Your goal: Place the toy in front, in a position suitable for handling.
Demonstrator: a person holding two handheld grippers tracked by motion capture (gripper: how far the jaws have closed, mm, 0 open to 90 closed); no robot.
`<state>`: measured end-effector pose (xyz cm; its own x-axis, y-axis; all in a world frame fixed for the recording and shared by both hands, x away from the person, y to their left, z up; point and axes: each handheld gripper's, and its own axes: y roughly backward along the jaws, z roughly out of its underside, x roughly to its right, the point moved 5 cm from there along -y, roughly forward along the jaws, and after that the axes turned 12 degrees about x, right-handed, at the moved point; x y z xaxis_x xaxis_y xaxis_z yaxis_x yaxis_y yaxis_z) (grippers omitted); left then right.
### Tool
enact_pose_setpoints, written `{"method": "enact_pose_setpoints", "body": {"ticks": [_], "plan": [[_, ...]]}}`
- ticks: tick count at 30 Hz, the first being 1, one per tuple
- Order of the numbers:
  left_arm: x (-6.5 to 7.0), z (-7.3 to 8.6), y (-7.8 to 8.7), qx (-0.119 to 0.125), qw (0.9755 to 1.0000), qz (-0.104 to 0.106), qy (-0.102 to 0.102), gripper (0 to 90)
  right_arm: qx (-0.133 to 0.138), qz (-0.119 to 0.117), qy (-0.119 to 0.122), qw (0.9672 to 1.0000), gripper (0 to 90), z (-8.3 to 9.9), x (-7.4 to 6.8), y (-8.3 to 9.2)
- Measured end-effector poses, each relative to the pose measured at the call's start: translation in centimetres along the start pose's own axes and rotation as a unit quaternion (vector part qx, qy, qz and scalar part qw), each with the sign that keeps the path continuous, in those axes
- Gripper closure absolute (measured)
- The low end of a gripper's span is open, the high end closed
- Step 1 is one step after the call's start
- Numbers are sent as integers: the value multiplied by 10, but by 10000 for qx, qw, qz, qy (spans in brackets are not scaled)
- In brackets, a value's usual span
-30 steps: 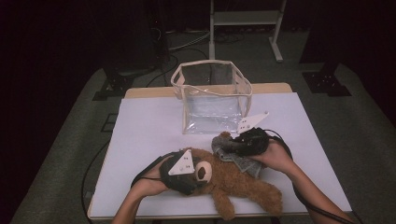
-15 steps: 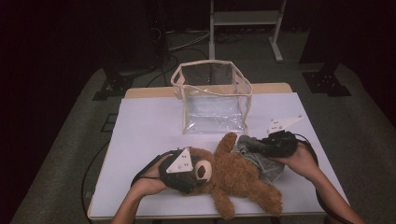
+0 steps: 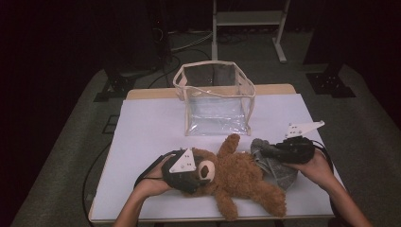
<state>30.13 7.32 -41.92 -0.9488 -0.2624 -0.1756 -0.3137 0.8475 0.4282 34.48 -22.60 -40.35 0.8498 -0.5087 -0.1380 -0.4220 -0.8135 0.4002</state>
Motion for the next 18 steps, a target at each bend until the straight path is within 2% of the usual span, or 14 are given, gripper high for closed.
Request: {"method": "enact_pose_setpoints", "body": {"ticks": [3,5,8,10,12,13,16,18], "plan": [[0,1,1,1,10000,20,25,268,-14,-160,185,9997,743,-6,-11,-10],[0,2,2,-5,10000,35,25,269,-83,-146,314,9994,742,-7,-13,-15],[1,2,3,-24,10000,65,17,270,-90,-33,223,9997,743,-3,-4,-12],[2,2,4,-58,9999,90,-29,270,-102,114,105,9998,743,4,7,-7],[2,1,3,-57,9999,88,-19,269,-251,377,105,9989,743,15,18,-1],[3,1,4,-92,9999,92,-63,269,-264,411,39,9988,743,18,21,2],[2,0,2,-57,10000,51,-27,269,-207,402,-138,9989,744,25,23,10],[1,0,1,-17,10000,26,18,269,-94,297,-152,9994,744,23,17,12]]}}
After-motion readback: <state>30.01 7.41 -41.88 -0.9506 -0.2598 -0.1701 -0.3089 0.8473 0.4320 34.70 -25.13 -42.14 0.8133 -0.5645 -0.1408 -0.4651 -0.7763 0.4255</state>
